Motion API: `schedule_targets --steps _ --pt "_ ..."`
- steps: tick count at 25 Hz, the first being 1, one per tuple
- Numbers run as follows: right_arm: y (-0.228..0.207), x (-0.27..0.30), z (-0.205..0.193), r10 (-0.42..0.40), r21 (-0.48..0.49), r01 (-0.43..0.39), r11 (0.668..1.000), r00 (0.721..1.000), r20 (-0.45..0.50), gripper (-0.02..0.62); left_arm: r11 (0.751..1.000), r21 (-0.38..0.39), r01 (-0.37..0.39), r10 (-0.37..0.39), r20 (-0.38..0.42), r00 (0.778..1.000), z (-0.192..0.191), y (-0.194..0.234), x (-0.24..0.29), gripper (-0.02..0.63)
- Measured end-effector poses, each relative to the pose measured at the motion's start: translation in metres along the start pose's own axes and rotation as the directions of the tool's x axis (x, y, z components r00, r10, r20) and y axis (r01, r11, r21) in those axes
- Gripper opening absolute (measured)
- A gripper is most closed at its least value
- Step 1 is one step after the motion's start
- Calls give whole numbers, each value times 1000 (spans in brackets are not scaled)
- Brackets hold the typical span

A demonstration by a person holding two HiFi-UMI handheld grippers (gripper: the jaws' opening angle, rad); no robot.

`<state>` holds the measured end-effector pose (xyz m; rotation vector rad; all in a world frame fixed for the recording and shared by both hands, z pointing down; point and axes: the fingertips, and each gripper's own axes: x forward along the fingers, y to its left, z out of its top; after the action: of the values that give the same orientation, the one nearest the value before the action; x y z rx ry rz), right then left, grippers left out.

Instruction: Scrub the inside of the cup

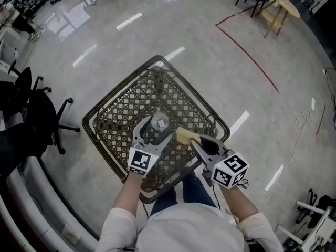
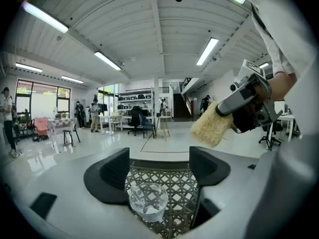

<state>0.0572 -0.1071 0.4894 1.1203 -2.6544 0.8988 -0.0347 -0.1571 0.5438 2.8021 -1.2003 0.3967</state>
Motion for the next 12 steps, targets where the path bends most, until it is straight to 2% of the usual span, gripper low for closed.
schedule_targets --steps 12 --pt "23 -19 11 -14 -33 16 999 999 47 89 1000 16 10 -11 32 999 50 -31 -47 391"
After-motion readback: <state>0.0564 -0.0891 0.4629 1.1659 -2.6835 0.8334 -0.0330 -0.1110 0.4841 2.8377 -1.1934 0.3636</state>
